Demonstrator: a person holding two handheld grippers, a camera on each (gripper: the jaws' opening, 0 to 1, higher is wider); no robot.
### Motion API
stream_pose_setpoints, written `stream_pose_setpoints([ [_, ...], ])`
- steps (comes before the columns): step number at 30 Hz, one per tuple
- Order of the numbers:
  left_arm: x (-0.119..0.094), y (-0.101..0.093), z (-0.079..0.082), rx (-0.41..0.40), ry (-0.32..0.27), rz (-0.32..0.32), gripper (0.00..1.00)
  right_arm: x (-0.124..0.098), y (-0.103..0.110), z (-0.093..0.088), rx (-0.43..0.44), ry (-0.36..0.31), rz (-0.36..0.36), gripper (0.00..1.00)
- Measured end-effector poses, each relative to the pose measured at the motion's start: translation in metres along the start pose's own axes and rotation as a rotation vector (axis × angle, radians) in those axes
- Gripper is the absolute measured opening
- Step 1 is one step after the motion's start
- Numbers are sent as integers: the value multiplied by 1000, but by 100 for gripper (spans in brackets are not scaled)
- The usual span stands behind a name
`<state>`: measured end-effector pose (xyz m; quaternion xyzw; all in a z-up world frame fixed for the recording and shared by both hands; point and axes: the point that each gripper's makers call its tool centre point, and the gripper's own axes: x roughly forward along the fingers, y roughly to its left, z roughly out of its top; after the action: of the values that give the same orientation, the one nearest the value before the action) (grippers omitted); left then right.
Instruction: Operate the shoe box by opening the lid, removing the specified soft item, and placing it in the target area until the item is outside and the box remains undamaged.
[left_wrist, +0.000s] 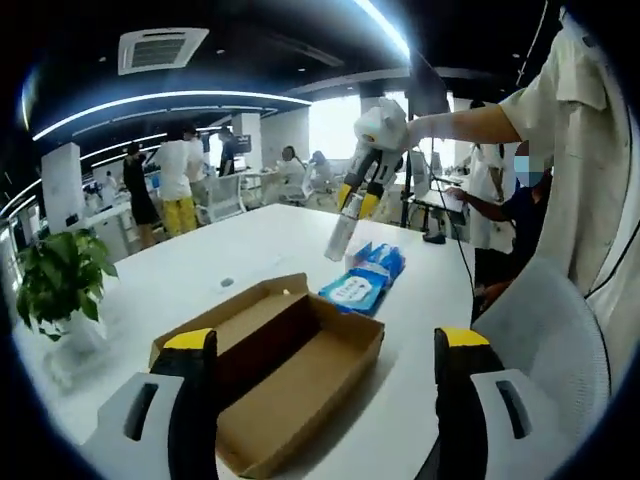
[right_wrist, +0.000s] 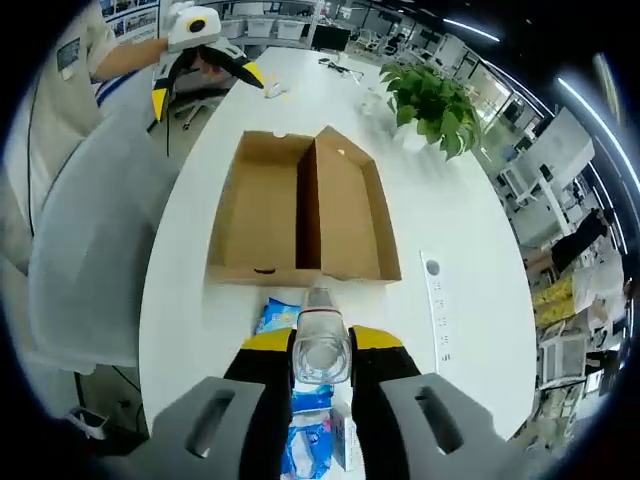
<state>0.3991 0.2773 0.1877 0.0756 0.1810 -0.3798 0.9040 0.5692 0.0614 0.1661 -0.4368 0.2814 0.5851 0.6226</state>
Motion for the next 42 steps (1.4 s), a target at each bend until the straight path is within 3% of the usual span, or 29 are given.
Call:
stream_pose_setpoints([
  [4, -9, 2, -2, -30, -10, 38, 99, 5, -17, -14, 9, 31, 3, 18],
  [17, -36, 8, -11, -56, -19, 147, 100, 35, -57, -49, 37, 130, 35, 18],
  [27, -50, 10, -16, -74, -20, 205, 100, 67, -60, -75, 13, 241, 83, 18],
  [42, -59, 7, -27, -94, -2, 245, 99, 100, -43, -95, 16, 312, 119, 18],
])
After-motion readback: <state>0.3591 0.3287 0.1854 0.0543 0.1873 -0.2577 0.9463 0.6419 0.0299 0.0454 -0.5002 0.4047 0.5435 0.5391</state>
